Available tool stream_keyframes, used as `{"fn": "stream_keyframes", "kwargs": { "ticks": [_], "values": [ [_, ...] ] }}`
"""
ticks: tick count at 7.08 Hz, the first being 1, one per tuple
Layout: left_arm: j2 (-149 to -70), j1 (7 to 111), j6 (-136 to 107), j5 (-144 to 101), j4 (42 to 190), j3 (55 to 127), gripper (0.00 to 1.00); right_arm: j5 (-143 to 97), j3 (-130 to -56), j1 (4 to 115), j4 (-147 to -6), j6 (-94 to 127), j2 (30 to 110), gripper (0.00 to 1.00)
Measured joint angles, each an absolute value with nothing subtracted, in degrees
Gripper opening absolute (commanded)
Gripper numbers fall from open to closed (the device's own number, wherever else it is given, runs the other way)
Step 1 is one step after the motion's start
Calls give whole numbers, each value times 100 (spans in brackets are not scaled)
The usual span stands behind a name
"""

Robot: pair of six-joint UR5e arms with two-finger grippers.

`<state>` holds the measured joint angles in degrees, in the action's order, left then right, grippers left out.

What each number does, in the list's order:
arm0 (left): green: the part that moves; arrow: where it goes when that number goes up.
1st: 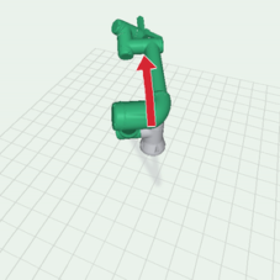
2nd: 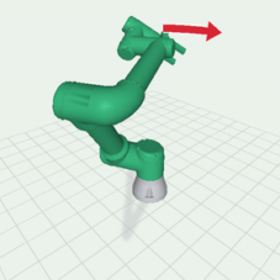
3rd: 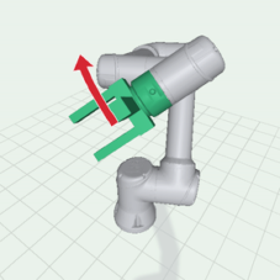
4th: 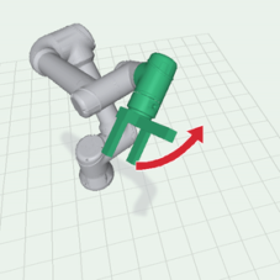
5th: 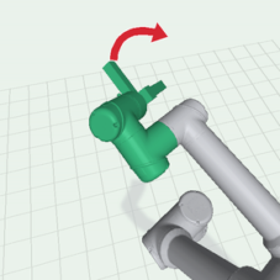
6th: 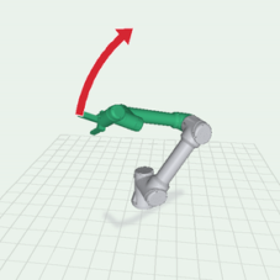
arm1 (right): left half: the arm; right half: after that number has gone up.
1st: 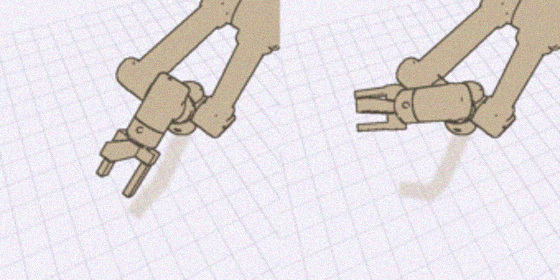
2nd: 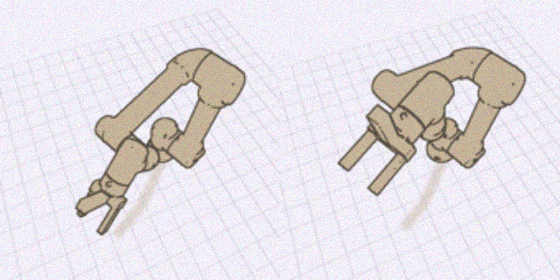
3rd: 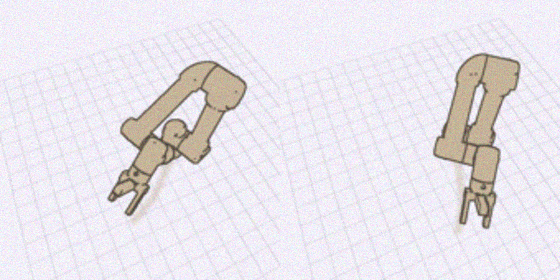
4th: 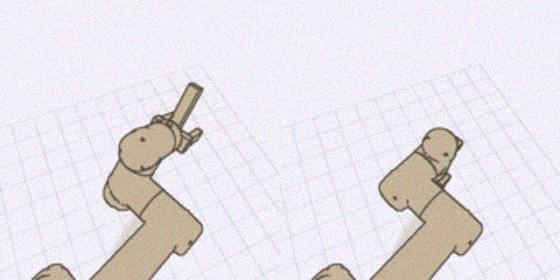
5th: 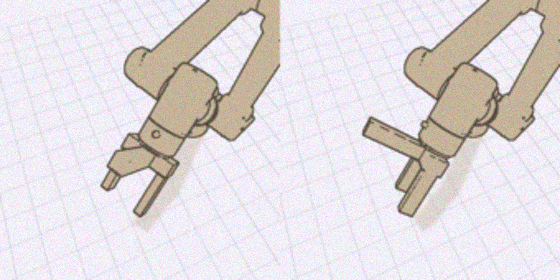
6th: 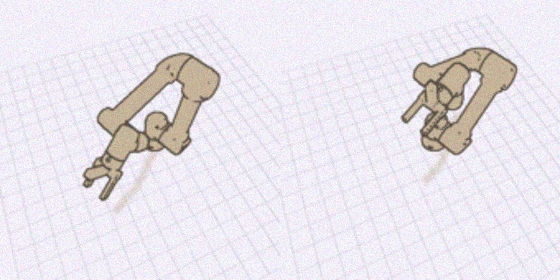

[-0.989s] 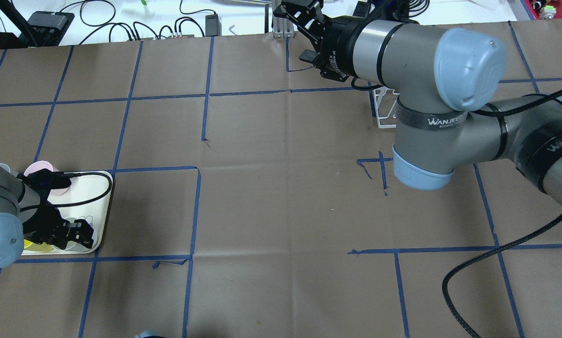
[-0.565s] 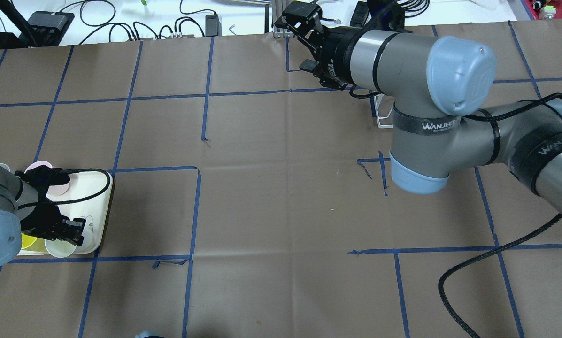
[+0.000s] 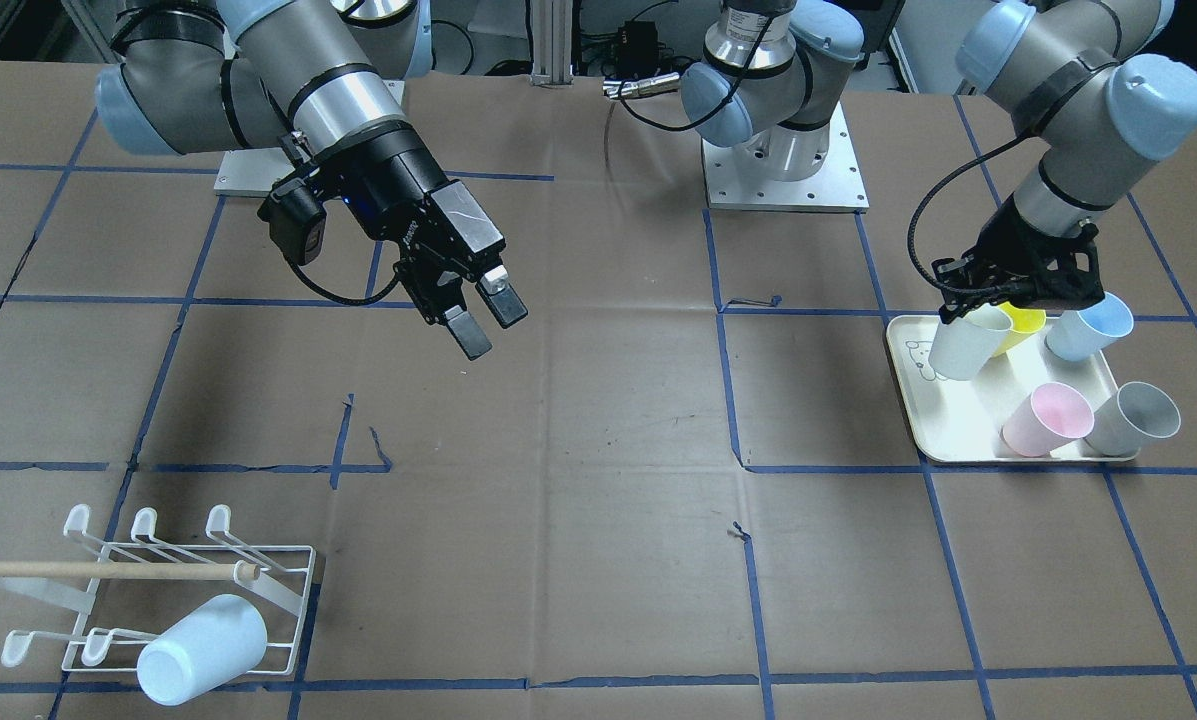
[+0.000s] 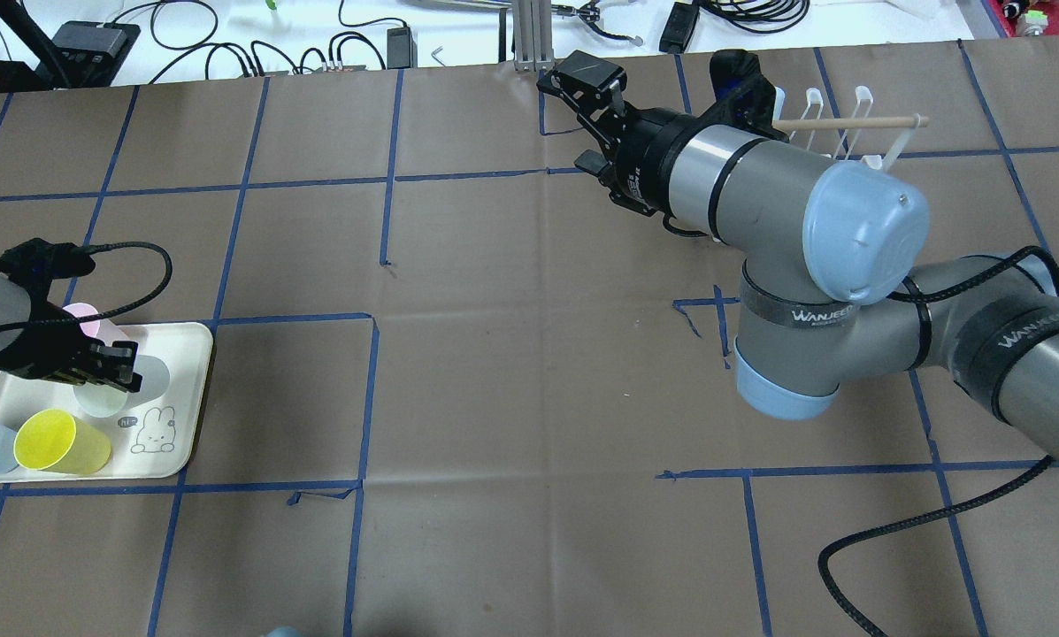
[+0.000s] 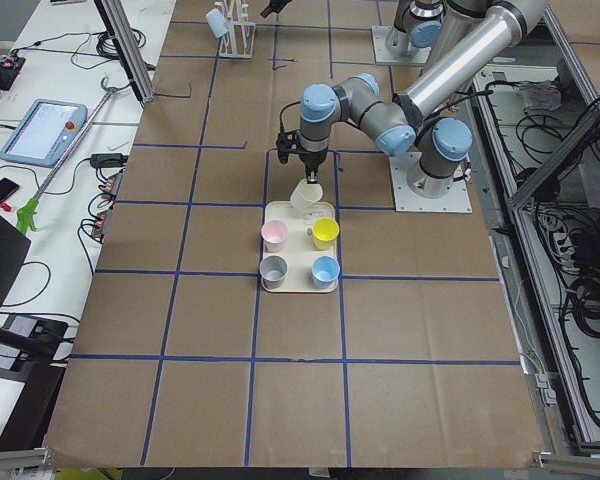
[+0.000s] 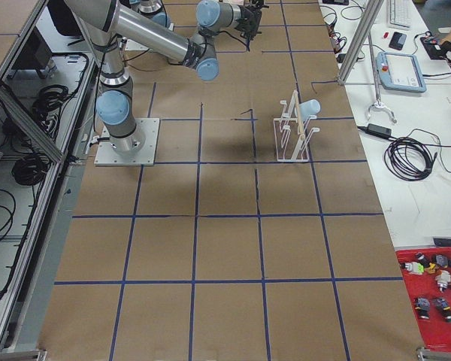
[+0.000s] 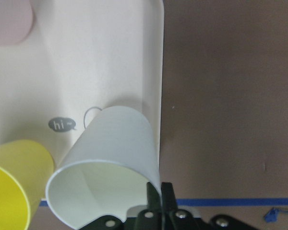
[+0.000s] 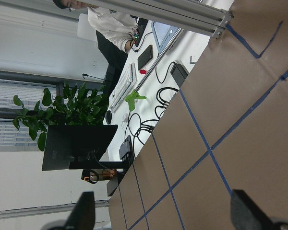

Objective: Transfer IKEA cup to right arm and place on rack

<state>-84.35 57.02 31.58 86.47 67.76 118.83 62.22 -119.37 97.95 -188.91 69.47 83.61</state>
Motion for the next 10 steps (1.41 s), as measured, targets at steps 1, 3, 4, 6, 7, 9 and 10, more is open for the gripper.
{"fn": "stream_keyframes", "kwargs": {
  "ticks": [1,3,4,6,7,9,10],
  "values": [
    [-8470,5900,2942,8613,7456,11187,0,6223,-11954,9796,-18930,6967,8347,100],
    [-8746,6187,2569,8529,8534,9964,0,6227,-11964,9799,-18949,6972,8335,100],
    [-8974,6255,2541,8254,8641,9638,0,6226,-11964,9798,-18954,6974,8333,100],
    [-9369,6390,2803,7013,7915,9421,0,6305,-11968,9753,-19004,6975,8343,100],
    [-9553,6538,2891,6128,7212,9426,0,6356,-11970,9698,-19074,6982,8349,100],
    [-9902,6853,2945,4398,5766,9537,0,6386,-11974,9542,-19144,6987,8355,100],
    [-10035,7041,2958,3817,5110,9625,0,6391,-11982,9460,-19156,6989,8368,100]
  ]
}}
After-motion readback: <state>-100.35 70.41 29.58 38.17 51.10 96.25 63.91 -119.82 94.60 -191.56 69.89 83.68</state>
